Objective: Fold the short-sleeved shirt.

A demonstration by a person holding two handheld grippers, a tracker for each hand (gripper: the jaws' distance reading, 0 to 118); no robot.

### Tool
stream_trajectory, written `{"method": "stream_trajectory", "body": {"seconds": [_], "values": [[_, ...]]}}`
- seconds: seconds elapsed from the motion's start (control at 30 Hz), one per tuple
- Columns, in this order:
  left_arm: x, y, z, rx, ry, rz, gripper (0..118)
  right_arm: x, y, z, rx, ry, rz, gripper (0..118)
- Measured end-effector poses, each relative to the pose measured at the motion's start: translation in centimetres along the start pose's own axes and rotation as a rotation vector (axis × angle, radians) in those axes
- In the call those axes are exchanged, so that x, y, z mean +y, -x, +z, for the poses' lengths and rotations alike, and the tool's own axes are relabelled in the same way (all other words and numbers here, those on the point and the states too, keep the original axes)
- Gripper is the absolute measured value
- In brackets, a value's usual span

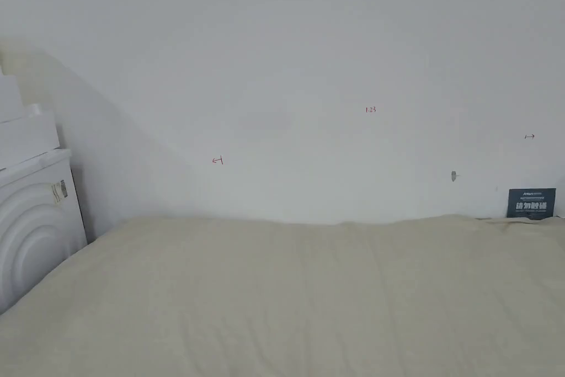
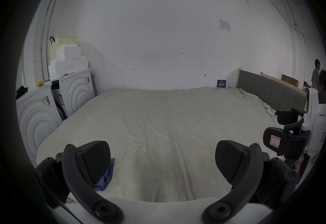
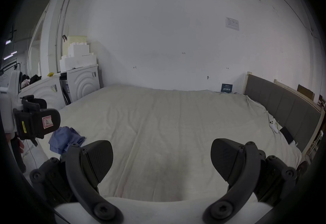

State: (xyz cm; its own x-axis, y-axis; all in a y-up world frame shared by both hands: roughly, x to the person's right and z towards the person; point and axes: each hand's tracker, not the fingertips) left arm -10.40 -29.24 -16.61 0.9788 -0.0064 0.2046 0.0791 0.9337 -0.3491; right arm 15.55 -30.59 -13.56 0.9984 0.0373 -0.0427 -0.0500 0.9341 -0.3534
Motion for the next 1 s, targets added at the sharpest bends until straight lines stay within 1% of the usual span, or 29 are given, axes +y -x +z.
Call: {"method": "stream_trajectory", "body": {"seconds": [0.27, 0.47, 0.63, 0.8, 0.87, 1.0], "values": [[-0.1, -0.1, 0.1, 0.001, 0.010, 0.003, 118, -0.4, 0.1, 0.1, 0.014, 0.015, -0.004, 111], [-0.3, 0.2, 0.2, 0.007, 0.016, 0.007, 118, -0.6, 0.0, -0.1, 0.027, 0.026, -0.030, 111], [-0.4, 0.2, 0.3, 0.005, 0.018, 0.006, 118, -0.7, 0.2, -0.1, 0.027, 0.028, -0.016, 111], [-0.9, 0.1, -1.1, 0.014, 0.032, -0.010, 118, -1.2, 0.2, -0.7, 0.032, 0.046, -0.029, 111], [-1.2, 0.0, -1.7, 0.021, 0.076, -0.010, 118, -1.5, 0.2, -1.0, 0.022, 0.063, -0.035, 111], [-1.9, -0.2, -1.8, 0.001, 0.096, -0.003, 118, -2.0, 0.0, -1.1, 0.016, 0.088, -0.034, 111]]}}
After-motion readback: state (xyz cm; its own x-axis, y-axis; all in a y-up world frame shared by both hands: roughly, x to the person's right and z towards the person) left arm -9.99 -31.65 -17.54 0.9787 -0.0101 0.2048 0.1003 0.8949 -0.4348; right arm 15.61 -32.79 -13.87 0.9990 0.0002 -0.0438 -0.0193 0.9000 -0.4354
